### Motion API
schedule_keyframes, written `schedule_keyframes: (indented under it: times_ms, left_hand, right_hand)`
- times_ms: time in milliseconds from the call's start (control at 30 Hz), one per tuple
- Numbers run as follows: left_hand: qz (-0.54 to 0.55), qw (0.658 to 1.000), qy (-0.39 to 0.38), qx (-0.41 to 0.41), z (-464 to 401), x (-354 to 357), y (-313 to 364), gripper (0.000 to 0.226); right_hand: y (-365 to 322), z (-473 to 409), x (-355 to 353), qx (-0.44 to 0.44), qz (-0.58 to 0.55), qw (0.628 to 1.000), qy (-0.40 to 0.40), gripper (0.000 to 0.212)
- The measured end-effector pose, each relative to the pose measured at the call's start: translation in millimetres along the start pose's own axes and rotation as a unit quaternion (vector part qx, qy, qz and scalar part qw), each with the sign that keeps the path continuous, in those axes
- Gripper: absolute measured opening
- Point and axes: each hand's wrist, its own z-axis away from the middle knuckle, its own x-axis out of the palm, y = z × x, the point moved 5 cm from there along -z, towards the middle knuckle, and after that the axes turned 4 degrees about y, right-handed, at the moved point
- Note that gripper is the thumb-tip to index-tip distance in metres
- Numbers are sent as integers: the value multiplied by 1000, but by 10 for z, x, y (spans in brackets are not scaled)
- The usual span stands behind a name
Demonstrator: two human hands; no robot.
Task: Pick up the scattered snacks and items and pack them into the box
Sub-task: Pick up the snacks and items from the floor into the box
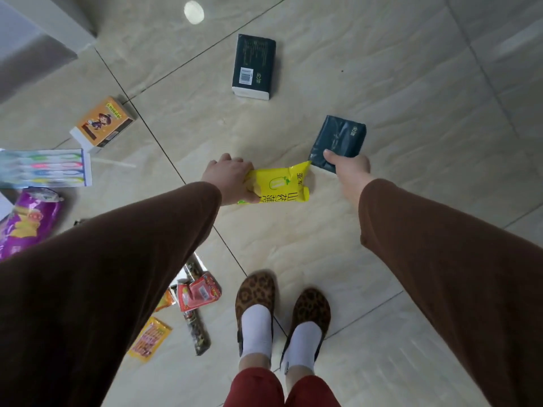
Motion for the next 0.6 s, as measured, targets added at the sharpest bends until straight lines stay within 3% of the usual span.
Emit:
schedule_keyframes:
  times_ms: [167, 300, 600]
  left_hand:
    - [70, 993, 19, -93, 959, -214, -15, 64]
    - [145, 979, 64, -131, 1721, -516, -41, 64]
    - [231, 949, 123, -178, 3457, -760, -204, 58]
  right_hand:
    - [25, 914, -655, -34, 16, 998, 40, 55]
    - [77, 1808, -836, -64, 18, 998, -15, 43]
    - [468, 3489, -749, -134, 30, 985, -100, 47]
